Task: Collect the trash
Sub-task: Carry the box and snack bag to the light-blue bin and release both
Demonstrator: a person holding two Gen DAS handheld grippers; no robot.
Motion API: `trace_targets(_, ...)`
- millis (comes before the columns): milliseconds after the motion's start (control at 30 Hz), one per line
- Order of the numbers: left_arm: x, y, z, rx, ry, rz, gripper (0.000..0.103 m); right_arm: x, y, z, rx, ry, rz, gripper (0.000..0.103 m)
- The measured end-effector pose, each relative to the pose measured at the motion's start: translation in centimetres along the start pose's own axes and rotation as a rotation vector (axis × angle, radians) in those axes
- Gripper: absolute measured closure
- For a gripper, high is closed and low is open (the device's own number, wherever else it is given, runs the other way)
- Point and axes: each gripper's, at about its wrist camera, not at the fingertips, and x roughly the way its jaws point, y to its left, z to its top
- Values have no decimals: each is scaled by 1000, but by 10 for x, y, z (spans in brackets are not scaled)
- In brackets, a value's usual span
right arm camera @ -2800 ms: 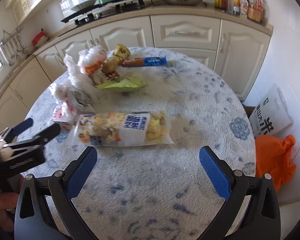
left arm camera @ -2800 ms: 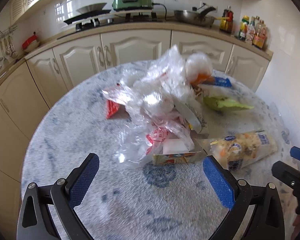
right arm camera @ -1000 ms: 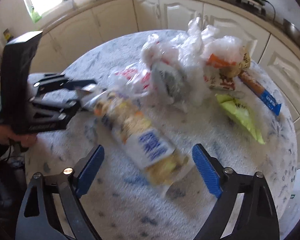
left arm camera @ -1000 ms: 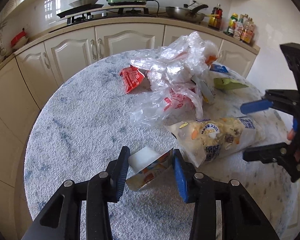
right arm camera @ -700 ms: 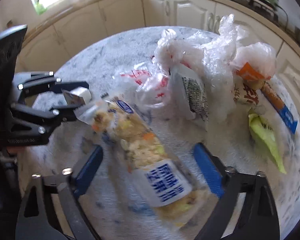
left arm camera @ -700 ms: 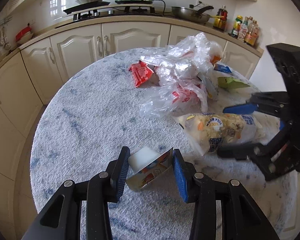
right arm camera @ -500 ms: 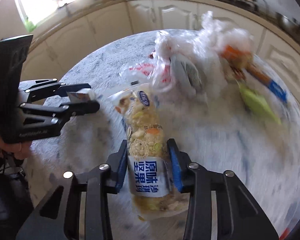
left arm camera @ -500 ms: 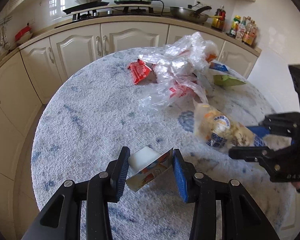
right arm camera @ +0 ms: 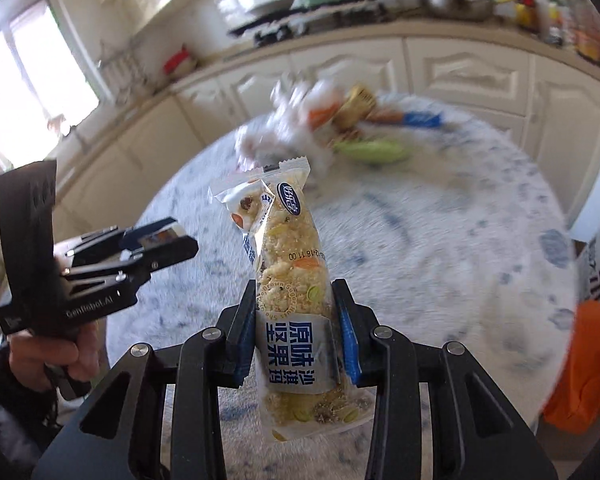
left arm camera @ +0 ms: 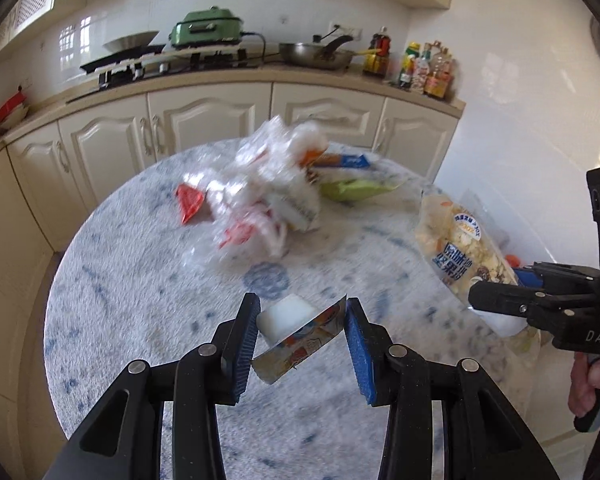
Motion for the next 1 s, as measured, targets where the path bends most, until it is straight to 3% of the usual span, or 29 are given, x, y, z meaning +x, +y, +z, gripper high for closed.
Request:
trace_targets(133, -15, -21, 13, 39, -40, -23, 65, -38, -8, 6, 41, -89, -33, 67)
trace_targets(367, -37, -74, 44, 128, -125, -128, 65, -113, -37, 6, 164, -248, -121, 67)
trace_targets(600, -38, -134, 64, 222, -158, -246, 65, -191, -87, -20, 307, -372, -277, 67)
trace_targets(800, -18, -193, 68, 283, -121, -356, 65, -237, -134, -57, 450, -417, -401, 67)
trace_targets(1000, 20, -258, 64, 358, -38, -451, 65, -242, -181, -102, 596, -400, -457, 67)
